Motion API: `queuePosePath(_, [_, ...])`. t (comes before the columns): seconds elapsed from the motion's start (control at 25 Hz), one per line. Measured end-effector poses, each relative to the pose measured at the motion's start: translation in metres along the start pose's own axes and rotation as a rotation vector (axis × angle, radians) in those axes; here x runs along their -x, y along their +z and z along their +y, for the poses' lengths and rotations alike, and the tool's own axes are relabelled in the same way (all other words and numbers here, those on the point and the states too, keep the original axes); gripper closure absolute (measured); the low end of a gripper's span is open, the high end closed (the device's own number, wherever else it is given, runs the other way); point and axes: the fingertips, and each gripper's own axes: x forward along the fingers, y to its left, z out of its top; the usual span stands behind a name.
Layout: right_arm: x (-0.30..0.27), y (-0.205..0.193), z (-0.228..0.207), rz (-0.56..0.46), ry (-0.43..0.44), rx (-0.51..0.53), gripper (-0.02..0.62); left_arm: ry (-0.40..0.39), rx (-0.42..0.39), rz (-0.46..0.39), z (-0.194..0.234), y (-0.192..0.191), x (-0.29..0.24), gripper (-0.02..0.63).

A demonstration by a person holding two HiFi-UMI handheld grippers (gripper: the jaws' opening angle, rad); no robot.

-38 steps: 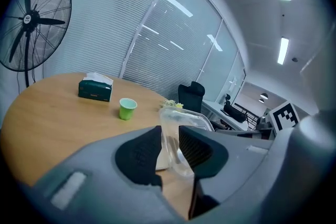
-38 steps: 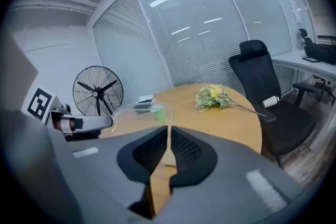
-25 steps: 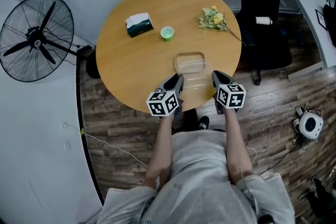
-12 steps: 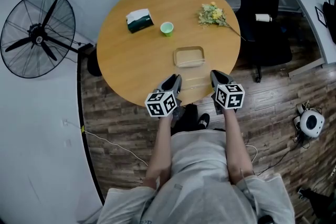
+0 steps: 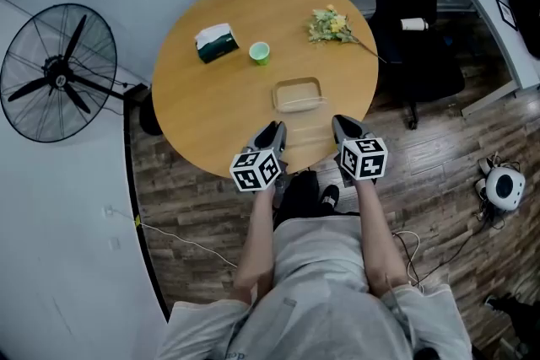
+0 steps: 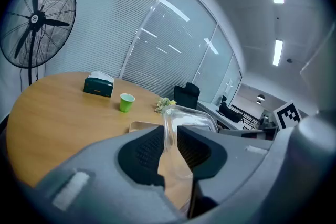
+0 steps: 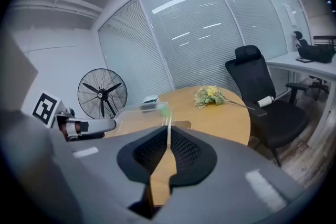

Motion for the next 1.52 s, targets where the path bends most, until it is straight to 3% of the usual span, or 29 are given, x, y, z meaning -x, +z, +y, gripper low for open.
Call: queuePosePath(1.52, [-0.007, 0.001, 0.010, 0.014, 0.025, 0.042, 0.578, 0.012, 0.026, -0.029, 0.008, 0.001, 0.008, 0.522])
